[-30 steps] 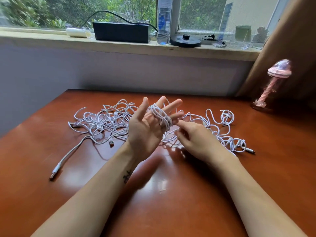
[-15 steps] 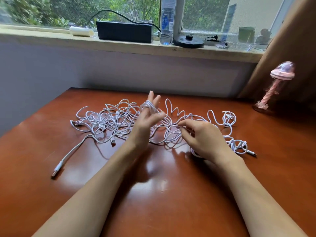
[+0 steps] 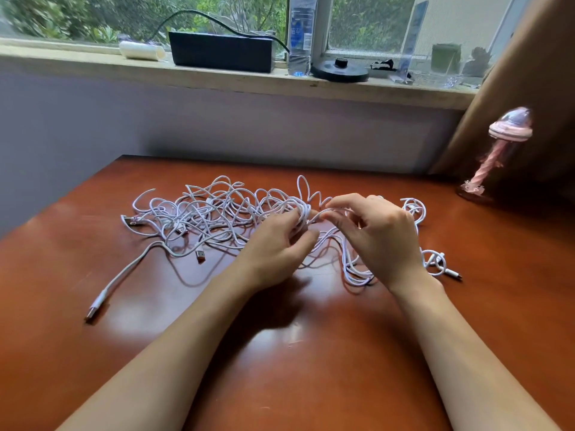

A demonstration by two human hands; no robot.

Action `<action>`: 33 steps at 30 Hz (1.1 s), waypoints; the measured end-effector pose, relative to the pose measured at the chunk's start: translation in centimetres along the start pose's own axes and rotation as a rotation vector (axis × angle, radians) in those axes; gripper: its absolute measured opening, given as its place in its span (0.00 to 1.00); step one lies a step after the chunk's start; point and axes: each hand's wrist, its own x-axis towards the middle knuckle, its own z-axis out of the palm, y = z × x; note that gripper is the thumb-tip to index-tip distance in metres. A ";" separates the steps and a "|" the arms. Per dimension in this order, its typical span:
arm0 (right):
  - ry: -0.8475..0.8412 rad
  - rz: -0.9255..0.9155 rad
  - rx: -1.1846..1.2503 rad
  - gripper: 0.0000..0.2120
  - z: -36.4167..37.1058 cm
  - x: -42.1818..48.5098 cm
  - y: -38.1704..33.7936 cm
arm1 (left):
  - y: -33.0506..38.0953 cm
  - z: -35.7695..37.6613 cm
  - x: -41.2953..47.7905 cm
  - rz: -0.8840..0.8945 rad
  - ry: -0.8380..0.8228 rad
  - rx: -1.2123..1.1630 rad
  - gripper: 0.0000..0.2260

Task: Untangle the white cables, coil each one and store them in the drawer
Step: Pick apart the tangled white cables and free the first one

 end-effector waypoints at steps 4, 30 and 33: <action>0.016 0.061 -0.012 0.15 -0.4 0.1 0.3 | 0.7 0.0 -0.2 -0.003 0.028 -0.073 0.25; -0.496 0.137 0.040 0.24 2.2 -1.4 0.7 | 4.0 -1.7 0.3 -0.382 -0.227 -1.427 0.26; -0.527 0.146 0.055 0.16 2.1 -1.4 0.3 | 4.0 -1.7 0.4 -0.365 -0.160 -1.398 0.28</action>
